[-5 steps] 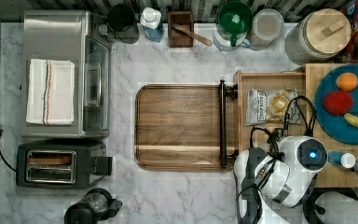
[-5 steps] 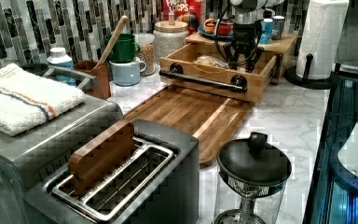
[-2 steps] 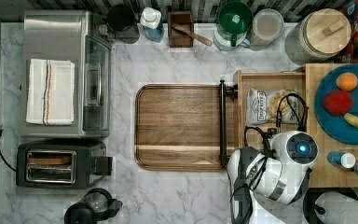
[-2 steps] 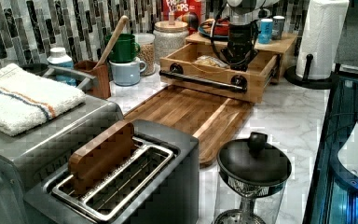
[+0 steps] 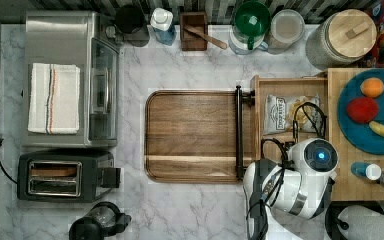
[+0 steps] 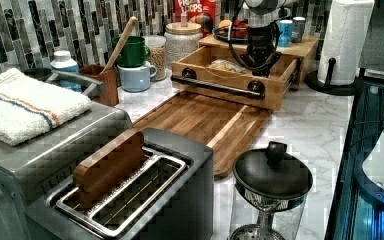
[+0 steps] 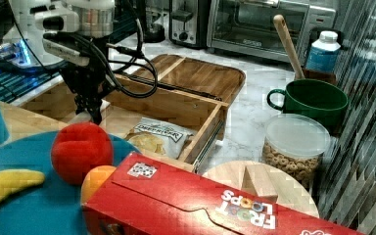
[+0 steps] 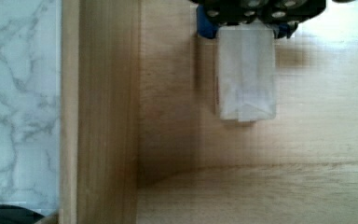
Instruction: Pick up the butter.
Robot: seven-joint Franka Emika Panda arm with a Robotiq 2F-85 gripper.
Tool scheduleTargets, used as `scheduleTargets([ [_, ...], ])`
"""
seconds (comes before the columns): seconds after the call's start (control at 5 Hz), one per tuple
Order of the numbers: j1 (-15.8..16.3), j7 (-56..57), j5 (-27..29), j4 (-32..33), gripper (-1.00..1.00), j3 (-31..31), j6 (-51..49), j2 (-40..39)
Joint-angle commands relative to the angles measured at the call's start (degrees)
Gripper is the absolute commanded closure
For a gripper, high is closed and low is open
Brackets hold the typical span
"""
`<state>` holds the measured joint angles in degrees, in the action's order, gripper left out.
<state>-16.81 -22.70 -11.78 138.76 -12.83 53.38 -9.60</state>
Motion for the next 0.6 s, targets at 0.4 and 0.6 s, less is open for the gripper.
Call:
scheduleTargets([
  [0.4,2.40,2.87,-0.83,-18.03,1.00,2.31,-16.14,5.16],
  [0.6,2.95,1.92,-1.70,-22.56,1.00,3.07,-21.50,4.00],
])
